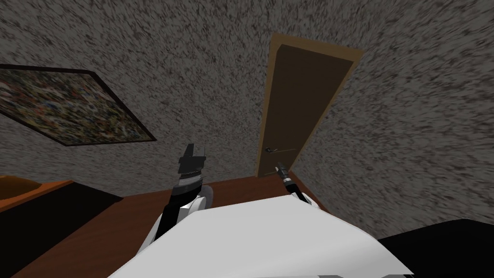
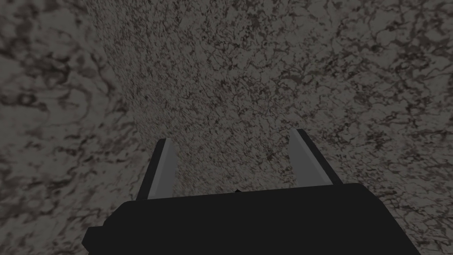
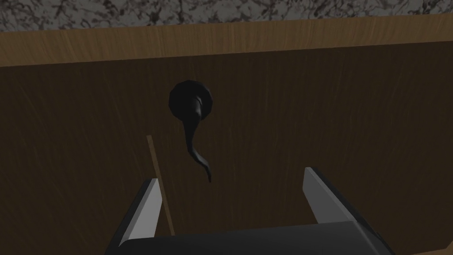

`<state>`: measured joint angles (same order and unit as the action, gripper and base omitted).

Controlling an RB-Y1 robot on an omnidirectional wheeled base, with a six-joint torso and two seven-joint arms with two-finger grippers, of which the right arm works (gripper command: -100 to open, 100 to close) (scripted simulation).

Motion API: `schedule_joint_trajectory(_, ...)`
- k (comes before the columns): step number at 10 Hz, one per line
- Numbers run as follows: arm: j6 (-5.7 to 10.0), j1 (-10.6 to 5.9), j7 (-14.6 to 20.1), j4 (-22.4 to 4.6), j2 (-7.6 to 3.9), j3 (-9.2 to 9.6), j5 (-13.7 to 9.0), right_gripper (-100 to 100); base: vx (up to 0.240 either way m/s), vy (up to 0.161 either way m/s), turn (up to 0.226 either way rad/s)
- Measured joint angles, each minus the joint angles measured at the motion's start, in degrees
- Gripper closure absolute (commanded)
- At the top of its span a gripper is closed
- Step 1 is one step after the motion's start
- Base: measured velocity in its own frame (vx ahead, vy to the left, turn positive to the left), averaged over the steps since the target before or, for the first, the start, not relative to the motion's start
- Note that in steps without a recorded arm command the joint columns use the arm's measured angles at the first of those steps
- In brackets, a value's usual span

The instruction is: Pull the door open

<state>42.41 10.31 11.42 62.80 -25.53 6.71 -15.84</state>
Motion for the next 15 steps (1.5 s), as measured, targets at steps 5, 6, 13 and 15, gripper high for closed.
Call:
schedule_joint_trajectory(5, 2.79, -2.54, 0.72, -8.13, -2.82, 0.82, -0.96, -100, 0.125, -0.081, 0.115)
schedule_joint_trajectory(6, 3.12, -3.04, 0.74, -9.66, -3.39, 0.97, -1.19, -100, 0.120, -0.063, 0.096)
schedule_joint_trajectory(13, 4.00, -4.90, 0.77, -14.38, -4.68, 0.99, -1.73, -100, 0.116, -0.037, 0.053)
schedule_joint_trajectory(15, 3.46, -5.79, 0.41, -15.06, -4.16, 0.53, -1.62, -100, 0.206, -0.082, 0.046)
